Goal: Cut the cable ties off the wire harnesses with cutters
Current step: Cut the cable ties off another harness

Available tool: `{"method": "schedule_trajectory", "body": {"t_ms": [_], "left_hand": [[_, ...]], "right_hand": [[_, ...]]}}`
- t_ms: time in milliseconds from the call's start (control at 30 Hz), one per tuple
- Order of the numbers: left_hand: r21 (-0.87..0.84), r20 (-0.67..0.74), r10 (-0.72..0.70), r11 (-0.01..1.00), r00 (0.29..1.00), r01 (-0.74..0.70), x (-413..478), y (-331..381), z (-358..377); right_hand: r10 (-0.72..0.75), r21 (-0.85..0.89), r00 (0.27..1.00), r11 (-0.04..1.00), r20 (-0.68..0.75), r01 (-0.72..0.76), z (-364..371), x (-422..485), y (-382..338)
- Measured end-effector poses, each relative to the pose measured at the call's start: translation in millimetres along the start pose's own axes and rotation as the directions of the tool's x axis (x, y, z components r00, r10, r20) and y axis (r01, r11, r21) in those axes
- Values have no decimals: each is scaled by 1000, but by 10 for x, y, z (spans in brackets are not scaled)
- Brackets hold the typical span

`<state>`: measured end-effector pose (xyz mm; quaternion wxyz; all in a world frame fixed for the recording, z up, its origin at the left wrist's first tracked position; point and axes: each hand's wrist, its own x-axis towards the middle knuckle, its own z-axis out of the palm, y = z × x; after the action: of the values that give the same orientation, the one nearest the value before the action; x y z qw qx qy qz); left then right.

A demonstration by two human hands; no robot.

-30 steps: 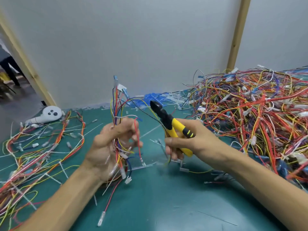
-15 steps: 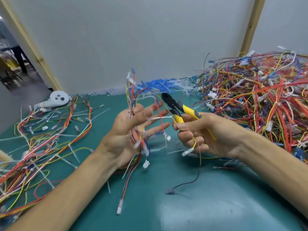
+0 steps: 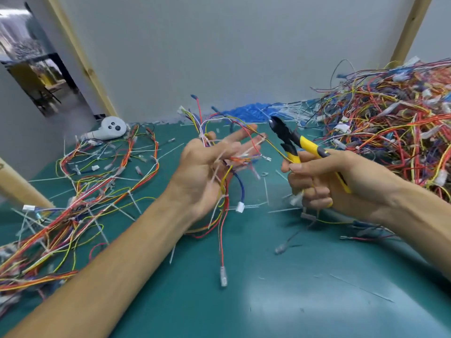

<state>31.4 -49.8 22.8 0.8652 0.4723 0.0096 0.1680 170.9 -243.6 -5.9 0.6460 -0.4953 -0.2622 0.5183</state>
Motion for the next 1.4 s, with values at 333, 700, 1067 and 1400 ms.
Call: {"method": "schedule_trajectory", "body": {"t_ms": [333, 700, 1067, 1400], "left_hand": [[126, -41, 58, 991, 997, -53, 29, -117, -105], [333, -134, 237, 925, 962, -181, 36, -95, -85], [174, -352, 155, 980, 923, -98, 90, -66, -143], [135, -366, 93, 990, 926, -46, 64, -112, -90]], "right_hand": [[16, 213, 1000, 977, -11, -14, 66, -129, -127], [-427, -675, 856, 725, -291, 132, 132, -67, -27], [-766, -983, 630, -182, 126, -24, 90, -143, -40], [-797, -913, 546, -386, 259, -131, 183, -160, -50]]}}
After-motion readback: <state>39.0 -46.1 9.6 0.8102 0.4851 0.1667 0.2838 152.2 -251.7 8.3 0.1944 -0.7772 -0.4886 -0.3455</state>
